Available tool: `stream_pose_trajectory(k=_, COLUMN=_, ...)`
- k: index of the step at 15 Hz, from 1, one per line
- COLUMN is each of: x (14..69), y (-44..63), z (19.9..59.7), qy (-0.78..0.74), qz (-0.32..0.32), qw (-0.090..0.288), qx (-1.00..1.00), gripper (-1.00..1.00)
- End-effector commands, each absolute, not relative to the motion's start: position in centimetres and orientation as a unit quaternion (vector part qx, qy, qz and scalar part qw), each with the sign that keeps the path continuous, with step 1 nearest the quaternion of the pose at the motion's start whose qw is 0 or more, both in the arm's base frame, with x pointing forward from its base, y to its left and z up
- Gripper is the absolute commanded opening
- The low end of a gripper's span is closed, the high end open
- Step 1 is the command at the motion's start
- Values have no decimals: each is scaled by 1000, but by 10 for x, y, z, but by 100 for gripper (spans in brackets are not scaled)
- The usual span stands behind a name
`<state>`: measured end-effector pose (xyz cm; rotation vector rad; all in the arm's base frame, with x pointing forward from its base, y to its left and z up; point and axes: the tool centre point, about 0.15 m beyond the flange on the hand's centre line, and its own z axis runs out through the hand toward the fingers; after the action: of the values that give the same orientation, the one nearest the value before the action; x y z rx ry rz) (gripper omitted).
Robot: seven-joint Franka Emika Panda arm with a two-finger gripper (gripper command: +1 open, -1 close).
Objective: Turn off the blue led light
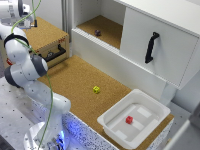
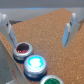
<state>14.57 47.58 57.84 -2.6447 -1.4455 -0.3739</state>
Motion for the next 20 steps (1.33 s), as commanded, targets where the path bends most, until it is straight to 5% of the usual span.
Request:
stream_pose_trajectory(k=1, x=154, y=520, z=585, qy=-512, qz=-47, qw=-39, qx=-857, gripper=-100)
stream_pose_trajectory(k=20, x=156, y=541, z=492, qy=-497, qz=-5, qw=-61, qx=-865, gripper=-100)
